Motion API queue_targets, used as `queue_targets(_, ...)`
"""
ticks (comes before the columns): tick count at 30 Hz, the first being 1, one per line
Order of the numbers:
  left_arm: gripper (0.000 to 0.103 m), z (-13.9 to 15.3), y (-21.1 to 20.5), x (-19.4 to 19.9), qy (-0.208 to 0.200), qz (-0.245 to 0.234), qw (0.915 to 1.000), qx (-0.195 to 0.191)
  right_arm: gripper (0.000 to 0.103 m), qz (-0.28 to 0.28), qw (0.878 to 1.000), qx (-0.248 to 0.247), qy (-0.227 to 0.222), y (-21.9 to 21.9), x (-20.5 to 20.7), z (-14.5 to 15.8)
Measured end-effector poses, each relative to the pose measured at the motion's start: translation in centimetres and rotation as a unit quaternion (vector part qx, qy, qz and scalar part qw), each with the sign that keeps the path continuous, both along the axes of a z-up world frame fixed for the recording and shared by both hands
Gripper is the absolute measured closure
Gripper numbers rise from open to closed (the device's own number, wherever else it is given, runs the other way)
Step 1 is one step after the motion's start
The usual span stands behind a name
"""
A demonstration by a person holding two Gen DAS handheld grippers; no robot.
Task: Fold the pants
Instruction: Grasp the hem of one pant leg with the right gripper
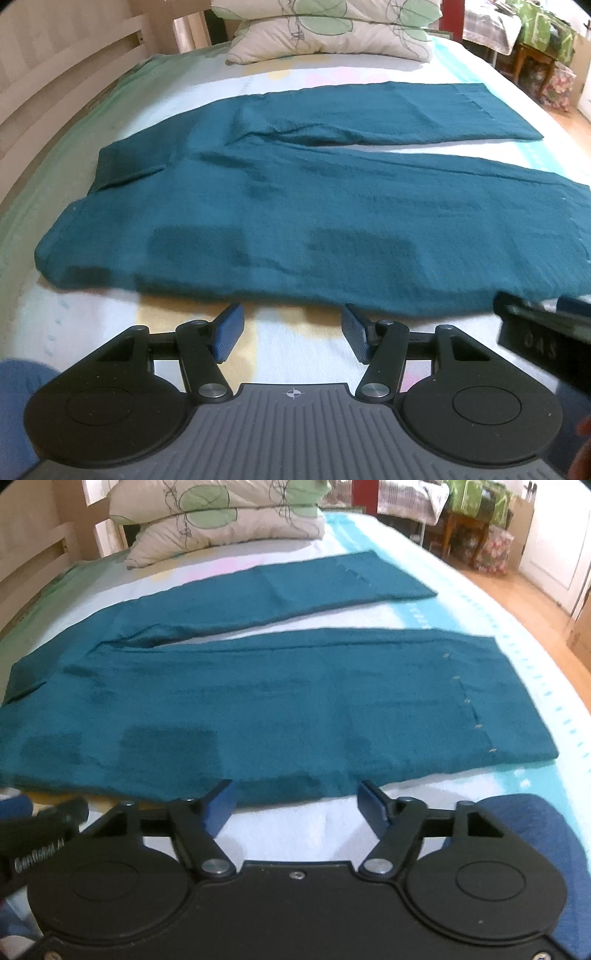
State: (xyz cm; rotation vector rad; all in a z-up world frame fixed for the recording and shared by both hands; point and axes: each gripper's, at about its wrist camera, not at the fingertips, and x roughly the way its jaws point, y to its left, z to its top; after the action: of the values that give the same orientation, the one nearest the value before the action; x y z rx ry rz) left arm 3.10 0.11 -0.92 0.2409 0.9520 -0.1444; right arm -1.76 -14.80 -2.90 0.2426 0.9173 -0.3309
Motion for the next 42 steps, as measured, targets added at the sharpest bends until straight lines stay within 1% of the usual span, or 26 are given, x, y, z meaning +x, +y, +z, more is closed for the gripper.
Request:
queue_targets(3, 0.046, 0.3, -0.4, 1.8, -0.002, -0.007, 1.0, 0.003, 0.035, 0.007, 1.0, 0.008, 0.002, -0.2, 0.7, 0.1)
queue_targets(5, 0.046, 0.5, -0.8, 3.3, -0.004, -0.012, 0.9999, 0.002, 0.035, 0.016, 1.0, 0.01, 0.005, -0.7, 1.8, 0.4)
queue_targets(7, 0.046, 0.7, -1.4, 5.0, -0.005, -0.017, 0.9998, 0.002, 0.036, 0.021, 1.0, 0.006, 0.008, -1.2, 3.4, 0.9)
queue_targets(10, 0.046, 0.7, -2.2, 8.0, -0.001, -0.024, 0.9997, -0.002, 0.036, 0.021, 1.0, 0.001, 0.0, -2.6, 6.5, 2.0)
queue_targets(13, 0.046, 0.4, -2.8, 11.4, 0.009, -0.024, 0.9996, -0.01, 0.036, 0.016, 1.0, -0.001, 0.005, -4.6, 10.8, 2.7)
queue_targets(14, 0.046, 0.3, -3.0, 12.8, 0.012, -0.025, 0.9996, -0.011, 0.036, 0.017, 1.0, 0.0, 0.011, -5.6, 12.9, 2.8)
queue_targets(18, 0.046, -0.2, -3.6, 18.4, 0.019, -0.019, 0.9996, -0.012, 0.039, 0.003, 1.0, -0.001, 0.021, -8.9, 19.5, 2.6)
queue_targets(20, 0.046, -0.3, -3.8, 21.3, 0.018, -0.013, 0.9997, -0.013, 0.039, -0.004, 1.0, -0.003, 0.02, -10.6, 22.9, 2.5)
queue_targets(23, 0.046, -0.8, -4.1, 25.1, 0.012, -0.004, 0.9999, -0.007, 0.039, -0.025, 1.0, 0.001, 0.019, -13.2, 27.8, 2.1)
queue_targets(25, 0.046, -1.6, -4.2, 27.1, 0.014, -0.004, 0.9999, 0.0, 0.039, -0.044, 0.999, 0.012, 0.018, -15.1, 31.4, 1.8)
queue_targets(29, 0.047, -4.2, -3.3, 29.1, 0.04, -0.003, 0.999, 0.018, 0.039, -0.084, 0.996, 0.031, 0.008, -17.8, 37.2, 1.2)
queue_targets(32, 0.05, -6.5, -2.9, 29.2, 0.077, -0.004, 0.9967, 0.024, 0.038, -0.119, 0.992, 0.044, 0.003, -19.5, 40.9, 0.2)
queue_targets(33, 0.05, -6.9, -2.6, 28.8, 0.075, -0.004, 0.997, 0.018, 0.038, -0.136, 0.989, 0.05, 0.003, -20.1, 42.1, -0.3)
queue_targets(34, 0.05, -6.8, -2.5, 28.4, 0.066, -0.003, 0.9978, 0.013, 0.038, -0.15, 0.987, 0.052, 0.009, -20.7, 43.0, -0.8)
queue_targets(37, 0.05, -6.8, -2.6, 27.9, 0.063, -0.008, 0.9979, 0.015, 0.039, -0.189, 0.98, 0.047, 0.034, -21.6, 45.3, -2.9)
queue_targets(39, 0.05, -6.6, -2.7, 28.2, 0.066, -0.009, 0.9976, 0.017, 0.039, -0.213, 0.973, 0.047, 0.071, -22.5, 46.5, -4.6)
queue_targets(40, 0.05, -6.5, -2.8, 28.3, 0.068, -0.01, 0.9975, 0.017, 0.04, -0.216, 0.972, 0.052, 0.076, -22.7, 46.4, -5.2)
queue_targets(41, 0.05, -6.3, -2.8, 28.3, 0.071, -0.01, 0.9973, 0.016, 0.043, -0.215, 0.973, 0.041, 0.07, -22.5, 46.1, -5.3)
queue_targets(42, 0.05, -6.1, -2.6, 28.6, 0.072, -0.01, 0.9972, 0.014, 0.058, -0.215, 0.973, 0.025, 0.079, -22.3, 45.8, -5.2)
